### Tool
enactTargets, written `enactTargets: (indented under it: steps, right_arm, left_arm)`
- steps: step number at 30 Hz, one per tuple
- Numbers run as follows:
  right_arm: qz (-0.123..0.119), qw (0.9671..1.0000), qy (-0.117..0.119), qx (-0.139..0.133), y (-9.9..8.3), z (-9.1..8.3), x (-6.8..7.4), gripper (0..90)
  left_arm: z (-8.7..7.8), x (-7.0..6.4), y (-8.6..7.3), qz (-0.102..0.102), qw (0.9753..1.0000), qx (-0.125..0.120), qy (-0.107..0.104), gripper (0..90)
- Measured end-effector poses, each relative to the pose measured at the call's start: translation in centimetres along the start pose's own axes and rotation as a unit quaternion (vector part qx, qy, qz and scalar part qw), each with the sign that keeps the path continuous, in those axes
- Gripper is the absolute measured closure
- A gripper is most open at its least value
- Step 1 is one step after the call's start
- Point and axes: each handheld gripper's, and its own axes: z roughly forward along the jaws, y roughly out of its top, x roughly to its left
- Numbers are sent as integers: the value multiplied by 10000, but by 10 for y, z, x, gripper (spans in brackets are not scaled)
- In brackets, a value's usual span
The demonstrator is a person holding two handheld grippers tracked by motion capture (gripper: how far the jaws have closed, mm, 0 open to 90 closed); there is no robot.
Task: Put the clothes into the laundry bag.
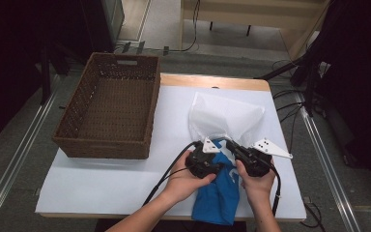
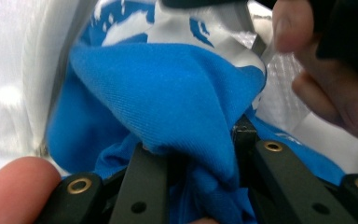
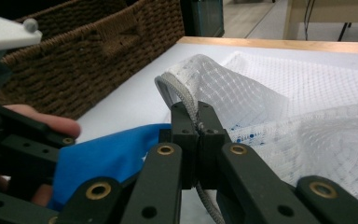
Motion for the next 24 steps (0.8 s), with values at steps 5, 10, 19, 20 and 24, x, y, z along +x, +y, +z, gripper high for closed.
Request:
enactTargets:
  steps: [5, 10, 19, 20, 24]
  right_arm:
    - [-41, 9999, 32, -114, 5, -5, 2, 896]
    - [-24, 9998, 69, -205, 7, -8, 3, 896]
    - [68, 9999, -60, -86, 0, -6, -7, 896]
    - [88, 9999, -69, -82, 0, -7, -9, 896]
    - [158, 9998, -102, -94, 0, -7, -12, 896]
  left_arm:
    - [2, 20, 11, -975, 9925, -690, 242, 750]
    - [4, 19, 16, -974, 9863, -1206, 569, 736]
    - [20, 25, 0, -551, 9972, -433, -249, 379]
    - [13, 25, 0, -446, 9975, -508, -200, 352]
    - [-11, 35, -5, -600, 9951, -762, -181, 329]
